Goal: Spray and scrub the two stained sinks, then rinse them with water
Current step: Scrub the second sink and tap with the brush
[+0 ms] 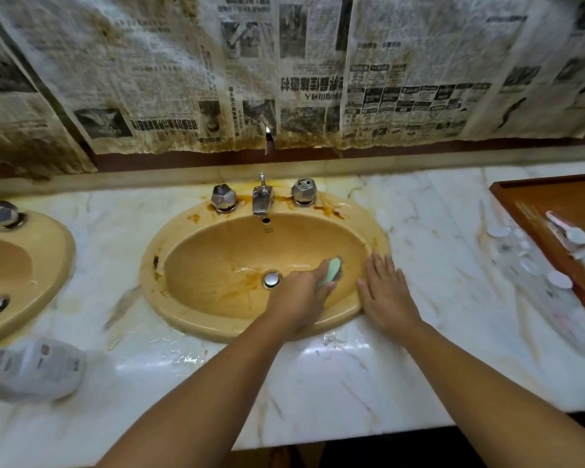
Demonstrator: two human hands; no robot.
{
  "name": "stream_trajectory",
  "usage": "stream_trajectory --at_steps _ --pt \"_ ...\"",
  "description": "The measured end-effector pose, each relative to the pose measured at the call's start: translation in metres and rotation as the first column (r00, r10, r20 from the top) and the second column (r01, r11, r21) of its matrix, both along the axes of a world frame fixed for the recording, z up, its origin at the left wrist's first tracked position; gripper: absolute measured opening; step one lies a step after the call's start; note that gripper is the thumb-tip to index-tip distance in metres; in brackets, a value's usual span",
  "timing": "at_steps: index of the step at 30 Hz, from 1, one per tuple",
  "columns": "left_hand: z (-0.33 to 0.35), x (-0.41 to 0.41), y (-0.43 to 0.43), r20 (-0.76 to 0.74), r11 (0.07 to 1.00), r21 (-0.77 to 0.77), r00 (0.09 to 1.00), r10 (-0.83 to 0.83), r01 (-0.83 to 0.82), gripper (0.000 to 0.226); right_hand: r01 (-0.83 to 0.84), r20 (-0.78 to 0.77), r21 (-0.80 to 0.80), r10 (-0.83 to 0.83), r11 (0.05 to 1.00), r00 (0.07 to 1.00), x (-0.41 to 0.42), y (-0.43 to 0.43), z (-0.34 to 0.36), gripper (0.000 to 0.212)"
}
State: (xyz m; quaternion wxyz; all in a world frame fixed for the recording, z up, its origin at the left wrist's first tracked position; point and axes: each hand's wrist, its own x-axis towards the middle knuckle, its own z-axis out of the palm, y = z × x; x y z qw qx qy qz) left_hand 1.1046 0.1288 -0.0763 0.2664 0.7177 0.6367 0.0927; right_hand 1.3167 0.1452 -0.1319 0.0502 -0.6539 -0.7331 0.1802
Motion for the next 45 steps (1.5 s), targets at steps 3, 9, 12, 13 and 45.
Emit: stream_trajectory --at_steps 3,9,12,13,45 --pt "0.010 0.003 0.008 -0.052 0.999 0.044 0.998 -0.025 0.027 0.054 0.001 0.001 -0.014 -0.001 1.000 1.000 0.001 0.004 0.005 0.065" --pt "0.017 0.012 0.029 -0.062 0.999 0.047 0.998 0.001 0.002 0.061 -0.013 0.023 -0.048 0.015 0.999 1.000 0.013 0.024 0.013 0.066" --pt "0.014 0.018 0.047 -0.082 1.000 0.030 0.997 0.004 -0.001 0.065 -0.050 0.001 -0.044 0.050 0.998 0.999 0.024 0.043 0.011 0.065" --pt "0.012 0.020 0.054 -0.087 0.999 0.034 0.996 0.019 -0.016 0.065 -0.072 -0.005 -0.039 0.071 0.997 0.997 0.028 0.051 0.009 0.065" --pt "0.006 0.057 0.211 -0.559 0.998 0.010 0.827 0.055 -0.060 0.043 -0.455 -0.018 0.098 0.459 0.885 0.888 0.048 0.265 -0.016 0.065"
